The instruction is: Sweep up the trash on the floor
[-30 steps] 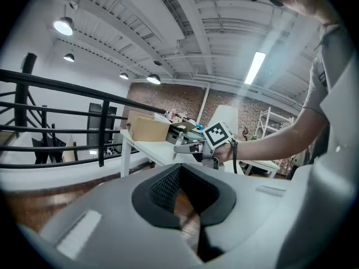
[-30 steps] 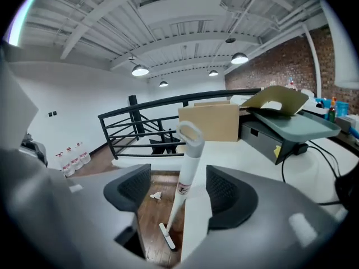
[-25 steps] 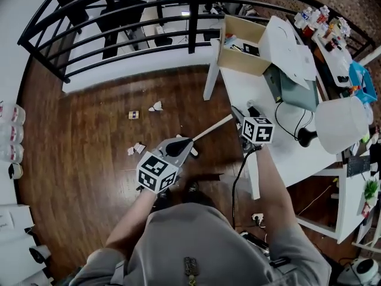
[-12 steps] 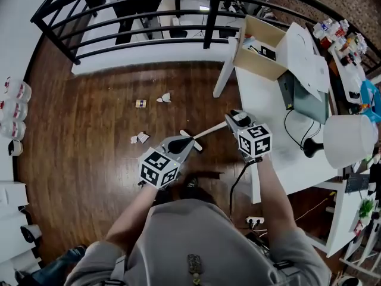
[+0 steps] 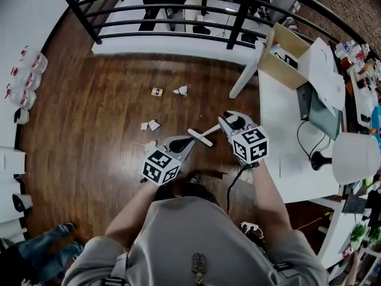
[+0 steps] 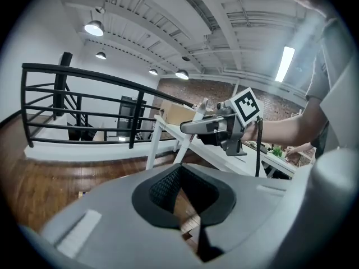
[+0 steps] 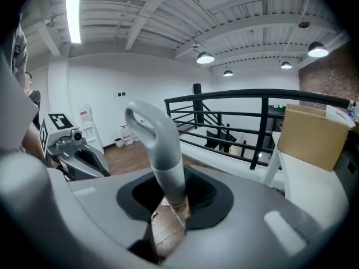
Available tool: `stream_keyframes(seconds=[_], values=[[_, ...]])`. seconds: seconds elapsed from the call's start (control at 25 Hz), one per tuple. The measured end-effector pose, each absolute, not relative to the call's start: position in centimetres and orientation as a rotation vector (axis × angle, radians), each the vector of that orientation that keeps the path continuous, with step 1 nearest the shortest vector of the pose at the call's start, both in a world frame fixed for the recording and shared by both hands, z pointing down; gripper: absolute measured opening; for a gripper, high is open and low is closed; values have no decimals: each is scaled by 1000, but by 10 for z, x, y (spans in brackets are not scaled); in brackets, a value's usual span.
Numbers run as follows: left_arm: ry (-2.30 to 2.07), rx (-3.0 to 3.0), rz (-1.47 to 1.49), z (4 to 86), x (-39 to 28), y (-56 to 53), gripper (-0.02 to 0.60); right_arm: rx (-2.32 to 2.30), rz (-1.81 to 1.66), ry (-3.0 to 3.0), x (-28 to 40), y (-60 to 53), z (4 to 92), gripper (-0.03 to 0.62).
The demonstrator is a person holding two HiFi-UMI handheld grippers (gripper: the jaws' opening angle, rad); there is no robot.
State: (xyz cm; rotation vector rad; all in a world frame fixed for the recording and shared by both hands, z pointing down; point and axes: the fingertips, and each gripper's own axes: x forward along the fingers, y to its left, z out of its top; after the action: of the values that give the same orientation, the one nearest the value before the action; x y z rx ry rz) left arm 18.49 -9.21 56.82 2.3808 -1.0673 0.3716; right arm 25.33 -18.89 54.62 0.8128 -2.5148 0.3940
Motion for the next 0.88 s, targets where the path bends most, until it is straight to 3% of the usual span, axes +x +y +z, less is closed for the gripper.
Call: stream_keyframes(seconds=[0.44, 0.88], values=[[-1166, 2282, 320, 587, 90, -31, -9, 565, 299, -2595, 133, -118, 489, 83], [-1395, 2096, 284, 606, -66, 46, -9, 220, 330, -2647, -21, -23, 497, 83]])
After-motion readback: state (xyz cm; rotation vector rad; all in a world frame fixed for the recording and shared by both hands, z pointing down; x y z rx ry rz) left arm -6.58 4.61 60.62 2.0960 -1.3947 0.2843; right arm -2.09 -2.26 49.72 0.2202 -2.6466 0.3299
